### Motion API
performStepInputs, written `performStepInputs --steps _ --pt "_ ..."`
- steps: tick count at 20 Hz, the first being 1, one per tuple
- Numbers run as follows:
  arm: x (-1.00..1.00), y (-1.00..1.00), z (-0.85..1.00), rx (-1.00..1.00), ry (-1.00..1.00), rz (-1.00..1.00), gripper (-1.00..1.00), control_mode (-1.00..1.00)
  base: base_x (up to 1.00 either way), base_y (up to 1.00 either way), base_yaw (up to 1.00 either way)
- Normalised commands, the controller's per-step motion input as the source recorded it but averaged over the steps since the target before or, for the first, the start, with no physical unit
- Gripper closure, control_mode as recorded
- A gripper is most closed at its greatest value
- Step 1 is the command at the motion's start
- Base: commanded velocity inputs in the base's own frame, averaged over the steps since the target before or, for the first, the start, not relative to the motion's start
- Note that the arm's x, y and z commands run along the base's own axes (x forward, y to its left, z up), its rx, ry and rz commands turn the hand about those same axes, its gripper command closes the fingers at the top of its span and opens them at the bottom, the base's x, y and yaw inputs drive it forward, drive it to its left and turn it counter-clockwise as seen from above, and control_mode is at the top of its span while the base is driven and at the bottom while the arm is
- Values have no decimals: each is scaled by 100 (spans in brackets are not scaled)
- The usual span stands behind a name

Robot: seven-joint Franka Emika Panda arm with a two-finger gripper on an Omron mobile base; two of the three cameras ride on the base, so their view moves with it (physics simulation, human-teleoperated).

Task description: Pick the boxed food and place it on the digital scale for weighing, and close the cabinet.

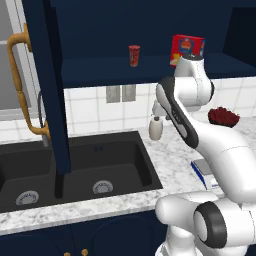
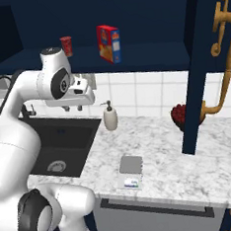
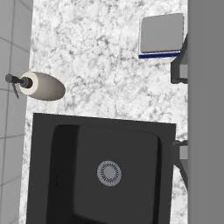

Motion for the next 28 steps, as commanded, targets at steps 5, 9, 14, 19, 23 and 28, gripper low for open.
performStepInputs --steps 5,9,14,19,23,28 --pt "-39 0 0 0 -1 0 -100 -100 0 0 0" --pt "-54 -6 0 0 -8 0 -100 -100 0 0 0" --pt "-30 -7 0 0 -14 0 -100 -100 0 0 0" --pt "-17 -6 14 0 -20 1 -100 -100 0 0 0" --pt "-5 -22 26 3 -29 6 -100 -100 0 0 0" --pt "0 -27 28 5 -33 11 -100 -100 0 0 0"
